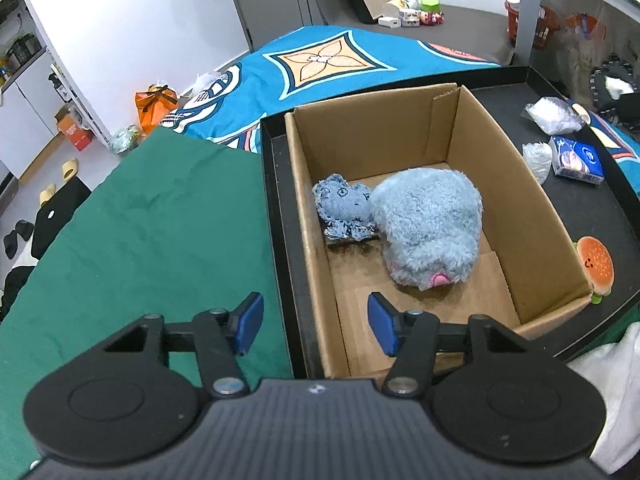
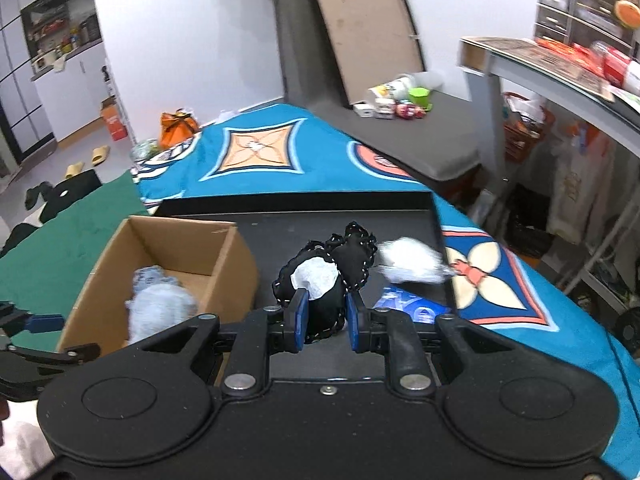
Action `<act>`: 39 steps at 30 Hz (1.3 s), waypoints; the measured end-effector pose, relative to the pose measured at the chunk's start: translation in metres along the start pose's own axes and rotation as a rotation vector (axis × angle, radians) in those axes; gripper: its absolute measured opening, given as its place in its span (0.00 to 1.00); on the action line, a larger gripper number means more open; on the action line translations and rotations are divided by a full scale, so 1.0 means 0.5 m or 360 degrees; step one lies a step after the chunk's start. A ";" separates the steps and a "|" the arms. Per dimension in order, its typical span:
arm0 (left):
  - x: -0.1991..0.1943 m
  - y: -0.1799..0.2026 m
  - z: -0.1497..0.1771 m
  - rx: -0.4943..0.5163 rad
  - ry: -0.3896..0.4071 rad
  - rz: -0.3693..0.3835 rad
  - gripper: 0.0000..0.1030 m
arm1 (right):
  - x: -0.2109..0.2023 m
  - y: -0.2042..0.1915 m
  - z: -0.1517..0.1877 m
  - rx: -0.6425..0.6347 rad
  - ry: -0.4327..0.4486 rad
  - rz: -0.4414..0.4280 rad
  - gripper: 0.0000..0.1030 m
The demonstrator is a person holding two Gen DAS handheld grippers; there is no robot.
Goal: Organize soft objects
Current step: 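Carry the black-and-white plush with the right tool over the box, then open the right tool to drop the black-and-white plush into the box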
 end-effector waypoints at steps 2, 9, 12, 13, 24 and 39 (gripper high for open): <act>-0.003 -0.007 0.003 -0.0023 0.0014 0.0023 0.50 | 0.000 -0.025 -0.006 -0.0032 0.0001 -0.0018 0.20; 0.002 -0.024 0.013 -0.0076 0.0013 0.0099 0.28 | 0.009 -0.110 -0.026 -0.0129 0.0008 -0.0093 0.20; 0.004 -0.022 0.015 -0.0077 0.0020 0.0143 0.21 | 0.018 -0.137 -0.032 -0.0154 0.0004 -0.0113 0.20; 0.006 -0.020 0.015 -0.0072 0.0023 0.0154 0.19 | 0.022 -0.147 -0.034 -0.0167 0.0001 -0.0118 0.20; 0.010 -0.021 0.020 -0.0101 0.0039 0.0221 0.11 | 0.059 -0.241 -0.037 -0.0301 -0.0050 -0.0186 0.20; 0.012 -0.026 0.017 -0.0097 0.0029 0.0242 0.11 | 0.101 -0.282 -0.057 -0.0348 -0.0067 -0.0255 0.26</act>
Point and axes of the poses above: each gripper's, at about its wrist camera, not at the fingertips, and x roughly the way its jaws point, y to its right, z to its underside, the point moved 6 cm from there along x, roughly the way its jaws point, and after that the axes turned 4 degrees about -z, right-handed, at the moved point
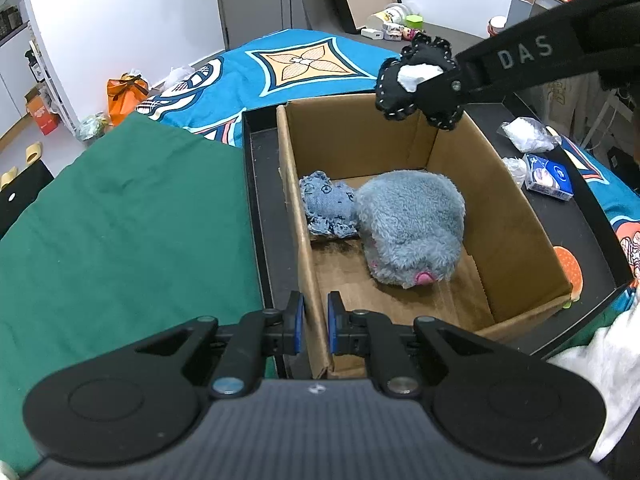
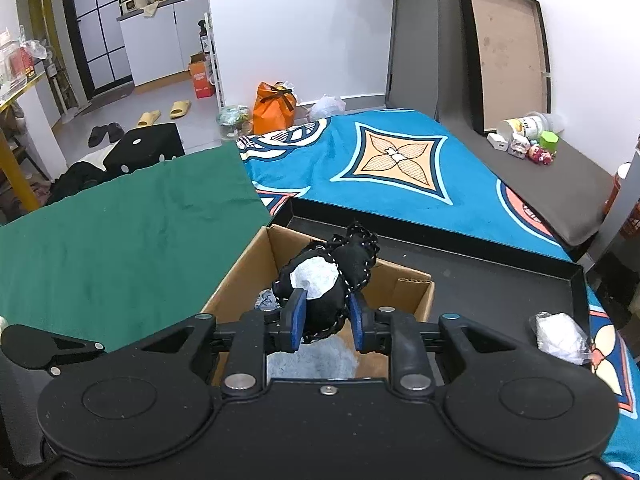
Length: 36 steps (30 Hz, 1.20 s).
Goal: Organize soft objects
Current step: 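Open the right tool to drop the black-and-white plush into the box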
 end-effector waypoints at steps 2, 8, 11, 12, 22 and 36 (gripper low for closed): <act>0.000 -0.001 0.000 -0.0006 -0.0005 0.0000 0.11 | 0.004 -0.002 0.001 -0.0004 -0.0005 -0.0029 0.31; 0.000 0.004 0.000 0.0007 -0.0016 -0.0020 0.11 | 0.008 0.016 0.017 0.0012 -0.0032 -0.0025 0.37; 0.000 0.004 -0.001 -0.0005 -0.0026 -0.0025 0.11 | 0.002 0.030 0.032 0.0033 -0.0044 -0.0020 0.37; 0.001 0.004 -0.001 -0.0009 -0.0030 -0.0027 0.11 | 0.000 0.033 0.037 0.0038 -0.0049 -0.0020 0.37; 0.002 0.016 -0.007 0.0015 -0.0056 -0.0087 0.11 | -0.032 0.064 0.064 0.0085 -0.0050 -0.0049 0.49; -0.003 0.040 -0.029 0.0031 -0.0056 -0.0124 0.53 | -0.091 0.124 0.093 0.0138 -0.0013 -0.0032 0.71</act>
Point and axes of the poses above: each gripper's, at about its wrist camera, not at the fingertips, and x roughly the way its jaws point, y to its right, z to its underside, the point moved 6 cm from there along x, roughly the way its jaws point, and after that the axes turned 4 degrees about -z, right-handed, at the moved point
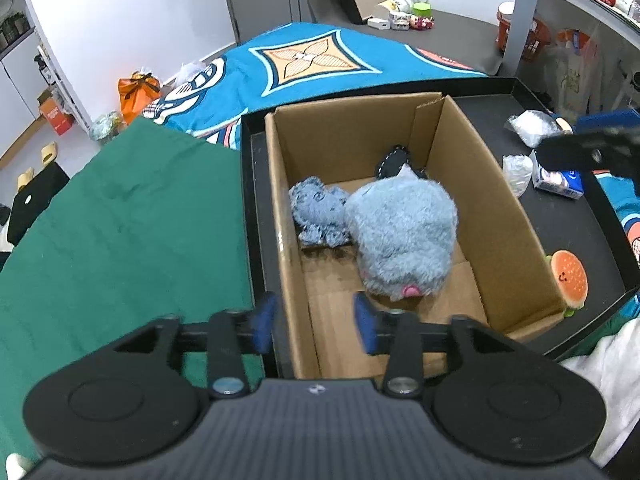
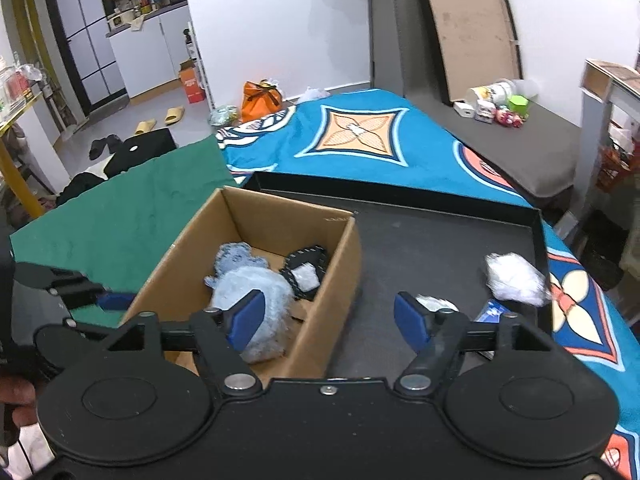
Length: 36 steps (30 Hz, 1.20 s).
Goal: Organize soft objects
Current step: 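Open the right tool to drop the black-and-white plush into the box, then reach the right tool to the orange burger plush and grasp it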
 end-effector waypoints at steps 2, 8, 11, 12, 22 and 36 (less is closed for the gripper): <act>-0.002 0.002 -0.005 -0.0003 0.0007 -0.0013 0.60 | -0.004 0.015 0.010 0.0025 -0.0009 0.0015 0.72; -0.002 0.010 -0.016 -0.0013 0.0016 -0.0014 0.69 | -0.010 0.058 0.043 0.0092 -0.0044 0.0051 0.79; 0.002 0.012 -0.017 -0.0008 0.0001 -0.0031 0.73 | -0.014 0.076 0.057 0.0129 -0.0055 0.0073 0.84; 0.002 0.013 -0.017 -0.0005 -0.0003 -0.0034 0.76 | -0.014 0.084 0.062 0.0144 -0.0062 0.0078 0.86; 0.006 0.030 -0.019 0.0002 -0.0023 -0.0020 1.00 | -0.043 0.142 0.110 0.0271 -0.0060 0.0122 0.99; -0.001 0.042 -0.028 0.0034 0.0013 -0.0113 1.00 | -0.038 0.160 0.184 0.0373 -0.0145 0.0089 1.00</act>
Point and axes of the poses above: each gripper's, at about its wrist camera, not at the fingertips, and x roughly the way its jaws point, y to its right, z to its underside, the point moved 6 cm from there along x, roughly the way its jaws point, and after that the axes turned 4 degrees about -z, right-handed, at the moved point
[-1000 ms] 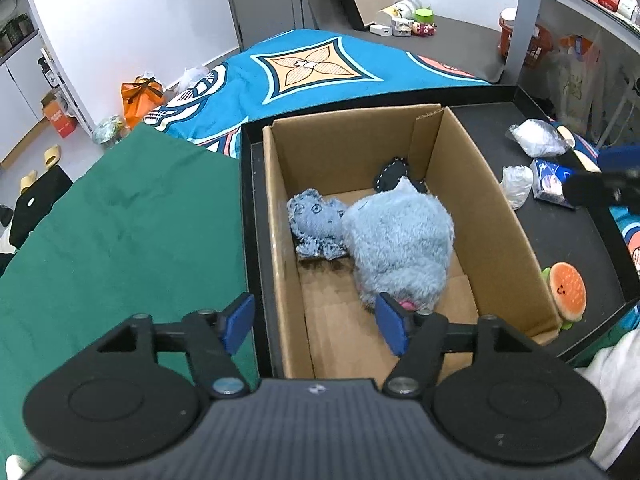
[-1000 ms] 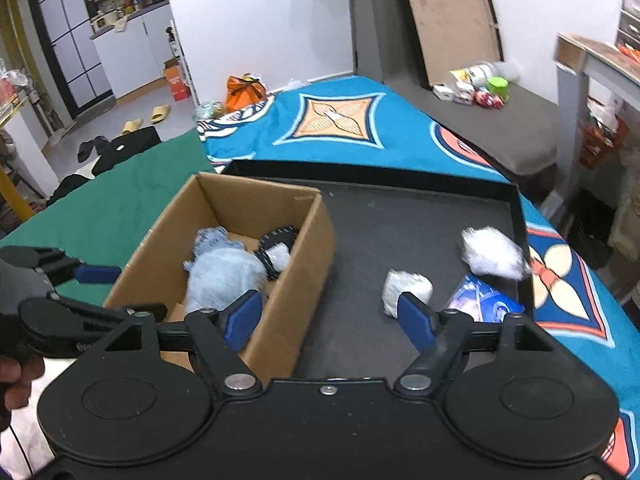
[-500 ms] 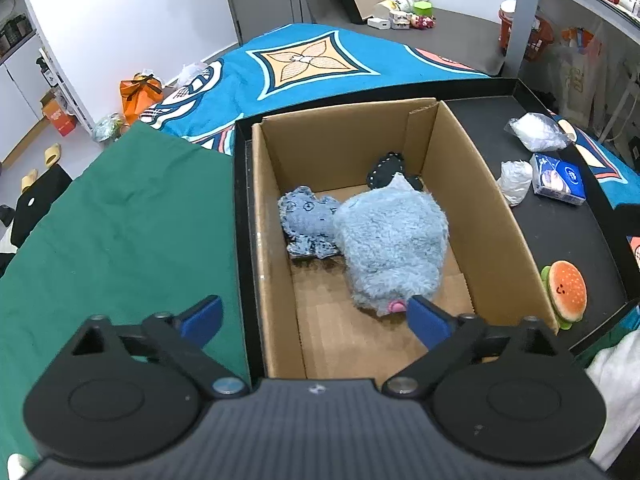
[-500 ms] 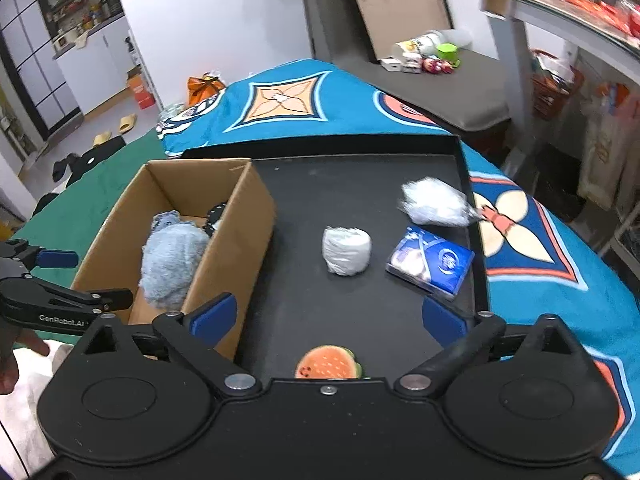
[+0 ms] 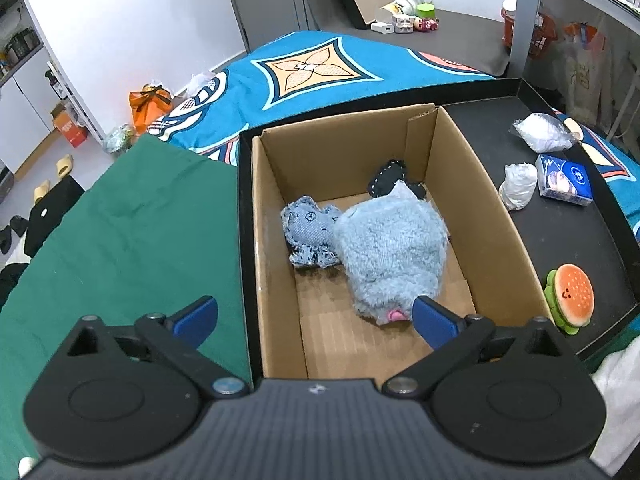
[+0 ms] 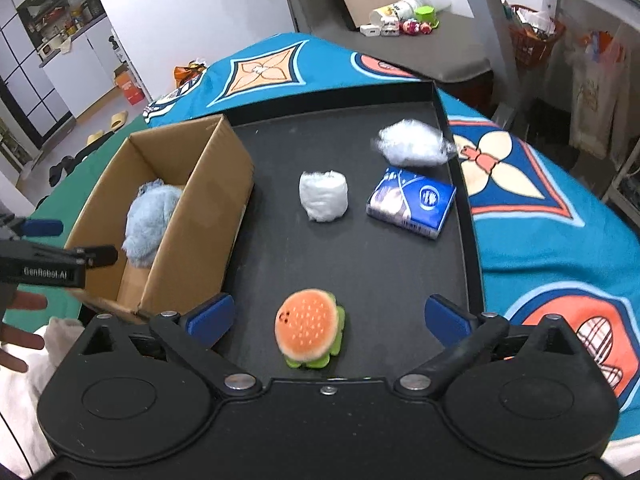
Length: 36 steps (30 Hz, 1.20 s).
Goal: Organize soft objects
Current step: 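Reach the right tool to the orange burger plush and grasp it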
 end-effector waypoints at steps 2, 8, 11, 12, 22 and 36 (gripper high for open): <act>0.000 0.004 -0.001 0.0012 0.0004 0.0001 1.00 | 0.007 0.000 0.010 0.0000 -0.0016 -0.0004 1.00; 0.007 0.019 -0.005 0.0023 -0.0036 0.0049 1.00 | 0.027 0.001 0.032 0.0006 -0.0072 -0.0024 1.00; 0.013 0.020 -0.004 0.0055 -0.0062 -0.0008 1.00 | 0.040 -0.002 0.040 0.0002 -0.0098 -0.0020 1.00; 0.015 0.023 -0.003 0.0069 -0.0069 -0.0022 1.00 | 0.044 -0.004 0.042 0.0000 -0.0105 -0.0020 1.00; 0.021 0.023 -0.008 0.0082 -0.0067 -0.0027 0.99 | 0.112 -0.001 0.068 0.0017 -0.0187 0.0049 0.87; 0.034 0.033 -0.008 0.0138 -0.0083 -0.0018 0.95 | 0.143 -0.012 0.058 -0.0067 -0.0154 0.0100 0.44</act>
Point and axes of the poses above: each gripper's, at about its wrist camera, not at the fingertips, and x roughly the way its jaws point, y to its right, z to its underside, the point moved 6 cm from there along x, roughly the way its jaws point, and after that the axes turned 4 degrees about -z, right-handed, at the moved point
